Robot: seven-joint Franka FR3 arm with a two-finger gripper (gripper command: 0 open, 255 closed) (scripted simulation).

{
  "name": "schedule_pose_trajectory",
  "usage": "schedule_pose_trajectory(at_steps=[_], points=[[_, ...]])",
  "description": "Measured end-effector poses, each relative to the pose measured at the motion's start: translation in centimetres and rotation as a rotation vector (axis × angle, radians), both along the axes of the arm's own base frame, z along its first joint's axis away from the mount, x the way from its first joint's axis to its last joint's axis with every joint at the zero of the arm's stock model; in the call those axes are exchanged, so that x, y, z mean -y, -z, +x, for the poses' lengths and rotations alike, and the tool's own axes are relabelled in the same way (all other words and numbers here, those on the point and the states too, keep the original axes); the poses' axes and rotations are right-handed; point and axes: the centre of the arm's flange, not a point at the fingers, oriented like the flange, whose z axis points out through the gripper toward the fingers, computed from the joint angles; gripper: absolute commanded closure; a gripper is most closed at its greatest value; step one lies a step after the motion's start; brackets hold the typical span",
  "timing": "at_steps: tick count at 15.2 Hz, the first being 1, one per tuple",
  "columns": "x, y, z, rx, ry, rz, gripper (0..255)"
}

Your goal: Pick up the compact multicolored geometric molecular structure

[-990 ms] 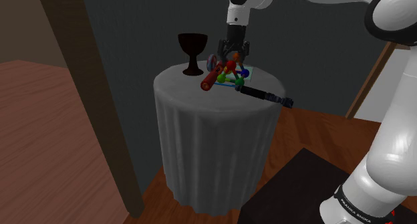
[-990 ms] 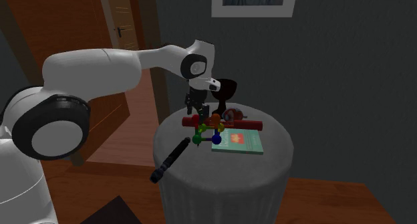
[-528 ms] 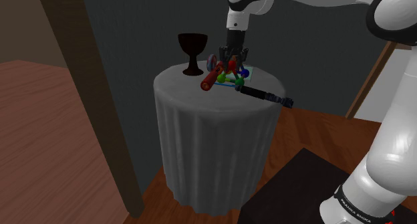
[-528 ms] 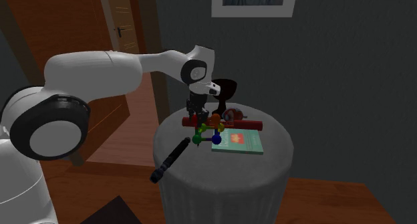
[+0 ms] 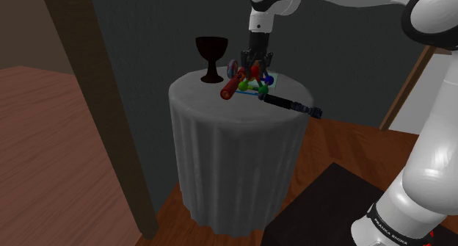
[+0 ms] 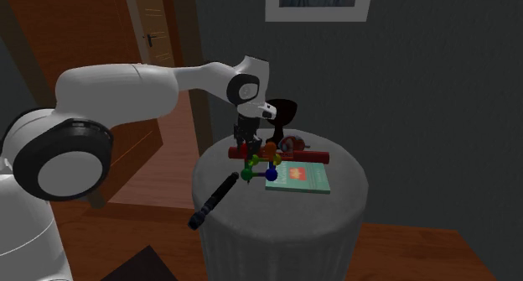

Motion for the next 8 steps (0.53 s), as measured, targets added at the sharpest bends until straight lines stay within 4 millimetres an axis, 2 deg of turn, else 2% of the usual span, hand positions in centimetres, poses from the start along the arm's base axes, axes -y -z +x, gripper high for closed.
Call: schedule_pose_trajectory(at_steps=[8], points=[[0.1,-3.9,0.1,-0.001,0.000,0.000,255]])
